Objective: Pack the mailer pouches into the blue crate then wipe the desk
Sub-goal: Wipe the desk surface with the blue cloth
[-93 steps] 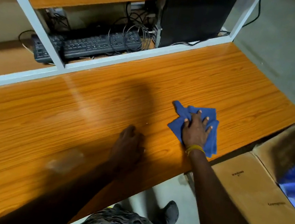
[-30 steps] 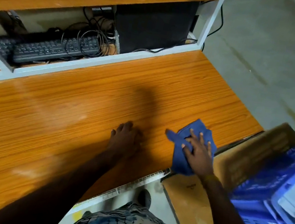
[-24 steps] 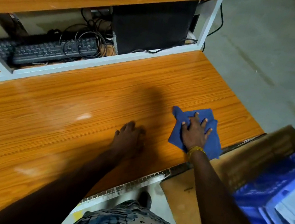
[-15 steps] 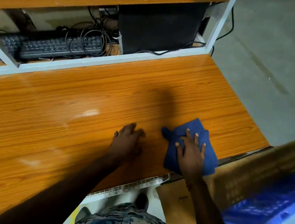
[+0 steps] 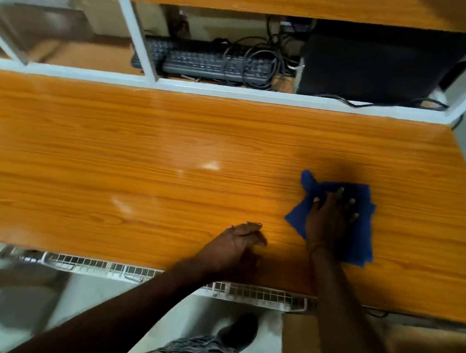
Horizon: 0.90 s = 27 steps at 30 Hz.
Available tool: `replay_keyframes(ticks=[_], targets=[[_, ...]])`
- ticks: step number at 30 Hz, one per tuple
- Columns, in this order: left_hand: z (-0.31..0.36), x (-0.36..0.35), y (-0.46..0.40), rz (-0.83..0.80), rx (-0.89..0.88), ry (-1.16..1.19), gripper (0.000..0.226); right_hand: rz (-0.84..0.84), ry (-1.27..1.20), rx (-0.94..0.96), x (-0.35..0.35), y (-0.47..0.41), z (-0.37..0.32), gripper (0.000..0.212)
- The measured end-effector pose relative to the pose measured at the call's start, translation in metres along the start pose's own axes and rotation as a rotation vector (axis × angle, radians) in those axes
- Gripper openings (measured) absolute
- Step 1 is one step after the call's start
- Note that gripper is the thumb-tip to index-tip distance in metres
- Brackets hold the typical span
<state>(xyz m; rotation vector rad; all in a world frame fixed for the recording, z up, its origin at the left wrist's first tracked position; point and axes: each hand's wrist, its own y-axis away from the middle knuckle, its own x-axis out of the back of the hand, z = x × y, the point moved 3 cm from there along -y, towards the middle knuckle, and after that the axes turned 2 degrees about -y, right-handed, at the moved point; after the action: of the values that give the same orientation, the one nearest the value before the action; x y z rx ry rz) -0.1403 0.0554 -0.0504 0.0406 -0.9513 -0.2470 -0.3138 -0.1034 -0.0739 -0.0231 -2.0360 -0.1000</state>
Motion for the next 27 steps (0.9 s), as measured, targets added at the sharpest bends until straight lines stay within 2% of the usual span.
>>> replay_keyframes(ticks=[8,13,18,22,27], targets=[[-0.041,0.019,0.106,0.207,0.104,0.126,0.035,-0.161,-0.015,0.315,-0.058,0.088,-0.1,0.049],[-0.063,0.023,0.193,0.309,0.277,0.196,0.041,-0.214,-0.057,0.419,-0.087,0.16,-0.147,0.045],[-0.081,0.029,0.288,0.481,0.506,0.275,0.044,-0.284,-0.121,0.513,-0.109,0.243,-0.204,0.047],[-0.101,0.038,0.359,0.571,0.674,0.344,0.053,-0.492,-0.289,0.606,-0.134,0.326,-0.26,0.043],[-0.126,0.072,0.44,0.719,0.877,0.477,0.072,-0.797,-0.654,0.515,-0.128,0.426,-0.341,0.025]])
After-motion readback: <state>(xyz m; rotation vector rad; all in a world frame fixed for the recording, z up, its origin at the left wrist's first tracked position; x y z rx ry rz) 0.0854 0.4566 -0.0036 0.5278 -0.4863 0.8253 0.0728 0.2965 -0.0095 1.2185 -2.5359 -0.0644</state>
